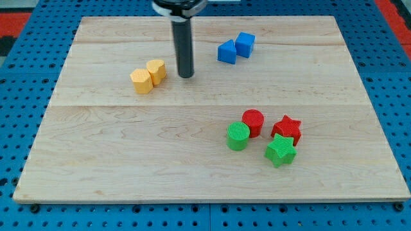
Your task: Push green star along with green circle closer to the yellow hexagon
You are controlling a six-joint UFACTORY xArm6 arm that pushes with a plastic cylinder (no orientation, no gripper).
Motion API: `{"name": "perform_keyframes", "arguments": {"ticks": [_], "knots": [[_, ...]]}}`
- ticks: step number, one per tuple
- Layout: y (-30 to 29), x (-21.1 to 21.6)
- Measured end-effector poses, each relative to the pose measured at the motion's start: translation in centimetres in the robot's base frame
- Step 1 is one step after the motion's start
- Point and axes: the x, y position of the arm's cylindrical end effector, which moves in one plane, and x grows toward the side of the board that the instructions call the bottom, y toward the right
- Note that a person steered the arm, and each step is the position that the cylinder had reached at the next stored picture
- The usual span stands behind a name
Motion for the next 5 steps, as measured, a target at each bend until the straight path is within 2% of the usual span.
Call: {"name": "perform_keyframes", "arguments": {"ticks": [2, 3, 4, 5], "knots": [[16.3, 4.6], [24.7, 11.4], [25.2, 18.2], [19.6, 19.6]]}}
